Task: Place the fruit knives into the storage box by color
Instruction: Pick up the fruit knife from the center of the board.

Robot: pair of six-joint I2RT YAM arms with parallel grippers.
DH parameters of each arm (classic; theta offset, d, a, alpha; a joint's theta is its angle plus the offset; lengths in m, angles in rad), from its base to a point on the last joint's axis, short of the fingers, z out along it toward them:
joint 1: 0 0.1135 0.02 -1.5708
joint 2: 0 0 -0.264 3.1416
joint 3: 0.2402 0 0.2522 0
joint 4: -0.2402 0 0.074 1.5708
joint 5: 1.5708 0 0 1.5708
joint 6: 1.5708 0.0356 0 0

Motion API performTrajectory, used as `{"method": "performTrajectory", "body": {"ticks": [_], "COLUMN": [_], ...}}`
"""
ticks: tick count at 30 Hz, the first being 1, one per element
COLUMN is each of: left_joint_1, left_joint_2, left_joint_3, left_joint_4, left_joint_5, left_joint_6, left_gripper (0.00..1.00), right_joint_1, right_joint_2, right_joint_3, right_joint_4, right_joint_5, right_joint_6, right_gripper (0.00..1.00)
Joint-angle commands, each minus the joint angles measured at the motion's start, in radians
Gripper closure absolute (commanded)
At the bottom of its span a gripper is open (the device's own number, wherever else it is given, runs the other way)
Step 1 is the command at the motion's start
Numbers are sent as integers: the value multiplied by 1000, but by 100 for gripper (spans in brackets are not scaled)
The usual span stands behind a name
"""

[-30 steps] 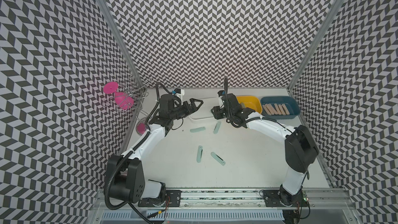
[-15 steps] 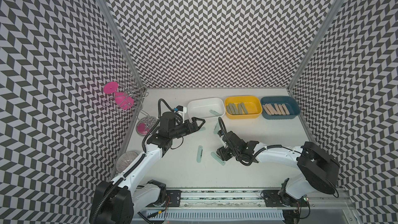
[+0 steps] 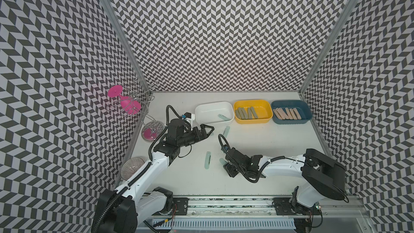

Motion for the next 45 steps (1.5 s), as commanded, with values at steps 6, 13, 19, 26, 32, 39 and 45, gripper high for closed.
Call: {"method": "performTrajectory", "body": {"ticks": [6, 13, 19, 26, 32, 39, 45], "left_joint_1": [-4, -4, 4, 57, 84, 91, 101], "left_joint_2": [-14, 4, 30, 90, 173, 249, 319], "left_joint_3": [-19, -21, -18, 15, 94, 182, 268], "left_joint_4": [32, 48, 72, 125, 155, 176, 189], "left_joint_5": [-15, -15, -19, -1, 37, 56, 68], "left_joint_6": [-4, -2, -2, -4, 5, 5, 2], "left_gripper": [0, 0, 0, 0, 0, 0, 0], "right_joint_1": [24, 17, -29, -111, -197, -302, -381], "right_joint_2": [106, 148, 155, 111, 33, -42, -6], "right_joint_3": [47, 105, 145, 163, 195, 298, 448], "right_joint_4": [12, 17, 38, 64, 75, 57, 78], "right_joint_5": [63, 81, 48, 7, -46, -86, -89], "right_joint_6": [-2, 1, 7, 31, 46, 47, 25], "right_gripper": [61, 78, 83, 86, 87, 87, 87]}}
